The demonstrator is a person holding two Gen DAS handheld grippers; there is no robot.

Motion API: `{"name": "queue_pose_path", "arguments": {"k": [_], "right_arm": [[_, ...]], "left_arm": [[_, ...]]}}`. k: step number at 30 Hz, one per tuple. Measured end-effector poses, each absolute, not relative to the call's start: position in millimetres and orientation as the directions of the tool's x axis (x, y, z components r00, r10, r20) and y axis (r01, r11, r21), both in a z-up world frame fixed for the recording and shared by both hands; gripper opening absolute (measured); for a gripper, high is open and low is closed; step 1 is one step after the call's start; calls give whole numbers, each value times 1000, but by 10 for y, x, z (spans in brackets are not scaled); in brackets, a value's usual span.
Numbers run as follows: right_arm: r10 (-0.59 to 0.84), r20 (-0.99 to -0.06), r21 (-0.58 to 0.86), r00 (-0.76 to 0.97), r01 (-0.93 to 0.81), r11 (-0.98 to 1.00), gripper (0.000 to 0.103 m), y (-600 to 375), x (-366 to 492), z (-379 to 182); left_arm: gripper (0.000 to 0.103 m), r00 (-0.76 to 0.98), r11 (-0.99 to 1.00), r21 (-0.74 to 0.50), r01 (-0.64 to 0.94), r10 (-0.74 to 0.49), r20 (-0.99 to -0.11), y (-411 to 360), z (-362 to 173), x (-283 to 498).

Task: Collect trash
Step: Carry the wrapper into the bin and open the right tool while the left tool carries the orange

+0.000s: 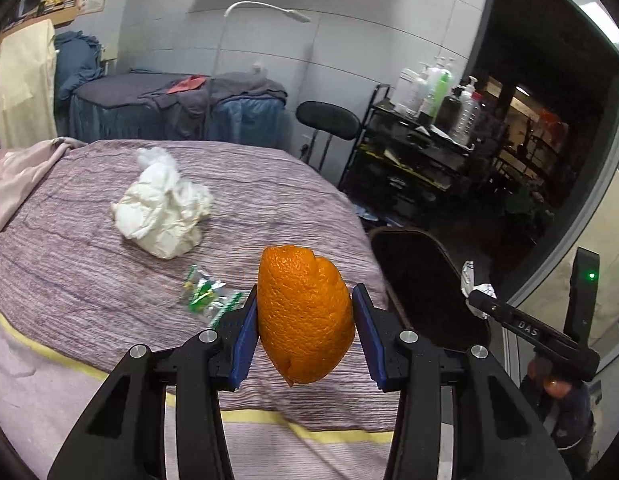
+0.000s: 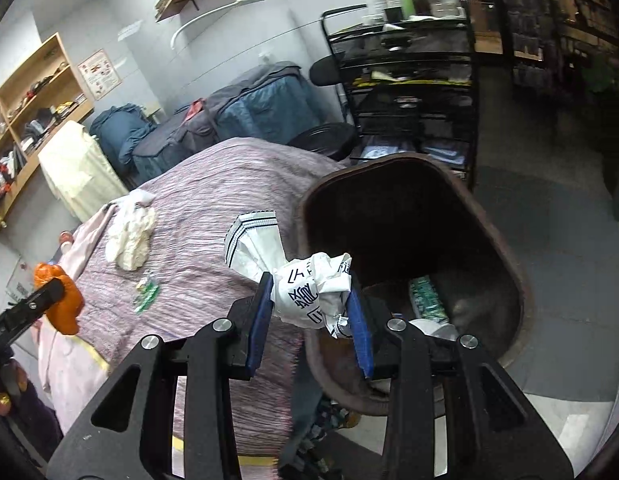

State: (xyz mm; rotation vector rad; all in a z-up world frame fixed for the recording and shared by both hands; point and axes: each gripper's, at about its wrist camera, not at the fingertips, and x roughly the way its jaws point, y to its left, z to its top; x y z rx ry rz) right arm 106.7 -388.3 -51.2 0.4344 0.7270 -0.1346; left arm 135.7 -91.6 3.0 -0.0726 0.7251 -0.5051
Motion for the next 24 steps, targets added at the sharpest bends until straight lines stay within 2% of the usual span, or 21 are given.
{"name": "queue_pose_path", "arguments": {"k": [10,21,24], "right_arm": [[-40,-703,320,710,367,874,37,-4311,1142,-701],[-25,-763,338,646,432,836,37,-4548,1389,-1108],[-19,-776,336,630,438,834,41,-4546,1417,-1203]], "left_arm": [[44,595,837,-226,498,-519,-614,-1366,43,1317],[44,551,809,-213,548,-541,-636,-1701,-10,1293],[44,542,804,-205,559,-541,-643,-1772,-38,1293]]}}
